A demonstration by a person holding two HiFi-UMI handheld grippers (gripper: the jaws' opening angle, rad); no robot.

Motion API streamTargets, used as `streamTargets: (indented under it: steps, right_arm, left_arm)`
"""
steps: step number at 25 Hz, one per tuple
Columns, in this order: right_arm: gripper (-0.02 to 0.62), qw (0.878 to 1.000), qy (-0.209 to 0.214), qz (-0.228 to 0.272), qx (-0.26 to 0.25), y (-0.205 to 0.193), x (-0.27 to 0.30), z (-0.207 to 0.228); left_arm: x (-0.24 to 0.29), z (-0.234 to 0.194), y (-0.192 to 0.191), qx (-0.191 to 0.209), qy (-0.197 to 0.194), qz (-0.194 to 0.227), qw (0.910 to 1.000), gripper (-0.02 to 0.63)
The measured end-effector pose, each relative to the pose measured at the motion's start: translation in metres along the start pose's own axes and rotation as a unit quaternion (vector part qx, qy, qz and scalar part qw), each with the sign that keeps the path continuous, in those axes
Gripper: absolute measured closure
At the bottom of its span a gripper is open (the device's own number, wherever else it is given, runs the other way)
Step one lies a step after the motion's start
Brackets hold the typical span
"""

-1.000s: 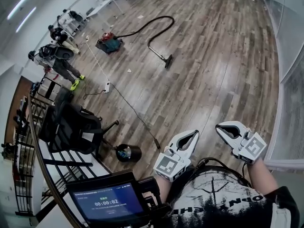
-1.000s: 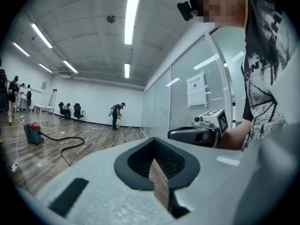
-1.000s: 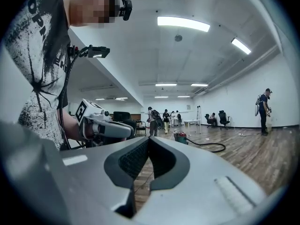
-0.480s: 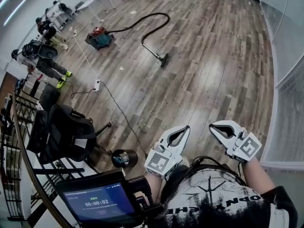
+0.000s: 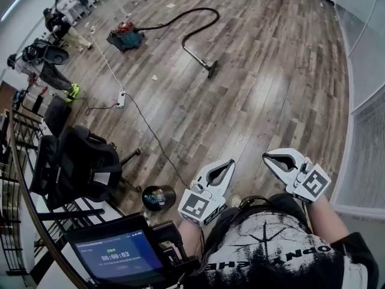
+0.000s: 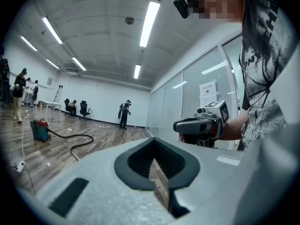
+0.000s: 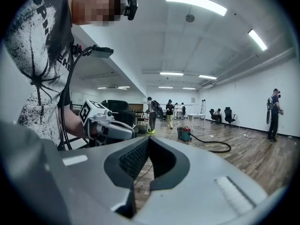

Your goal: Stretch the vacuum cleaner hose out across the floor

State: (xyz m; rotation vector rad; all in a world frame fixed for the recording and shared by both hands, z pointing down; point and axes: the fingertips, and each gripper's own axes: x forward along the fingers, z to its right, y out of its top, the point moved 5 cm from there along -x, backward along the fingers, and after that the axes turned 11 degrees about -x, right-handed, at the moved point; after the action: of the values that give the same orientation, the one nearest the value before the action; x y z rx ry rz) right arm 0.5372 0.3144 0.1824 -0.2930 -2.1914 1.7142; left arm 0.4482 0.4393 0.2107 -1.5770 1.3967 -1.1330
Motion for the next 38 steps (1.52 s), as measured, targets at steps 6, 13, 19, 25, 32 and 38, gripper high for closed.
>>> streamTargets:
  steps: [6,13,19,25,32,38]
  right_arm:
    - [0.588,1.000,0.009,0.014,0.000,-0.010,0.011,0.005]
    - [0.588,0.998,0.049,0.040,0.000,-0.004,0.033,0.060]
    - [0.588,0.993,0.091,0.081,-0.011,-0.023,0.059,0.164]
    - [0.588,0.990,0.102,0.099,-0.015,-0.046,0.057,0.252]
    - [0.588,0.988,0.110,0.105,0.001,-0.057,0.052,0.306]
    - [0.588,0.988,0.111,0.105,0.014,-0.068,0.072,0.324]
  left_arm:
    - [-0.003,0.001,-0.003,-0.005,0.012,-0.003,0.9999,0.606]
    - [0.032,-0.012,0.027,-0.005,0.049,0.008,0.9988,0.606]
    - [0.120,-0.057,0.058,-0.004,0.095,0.020,0.9952,0.606]
    - [0.200,-0.091,0.088,0.019,0.125,0.031,0.9916,0.606]
    - [0.248,-0.096,0.117,0.016,0.141,0.036,0.9892,0.606]
    - [0.260,-0.118,0.121,0.010,0.146,0.032,0.9887,0.606]
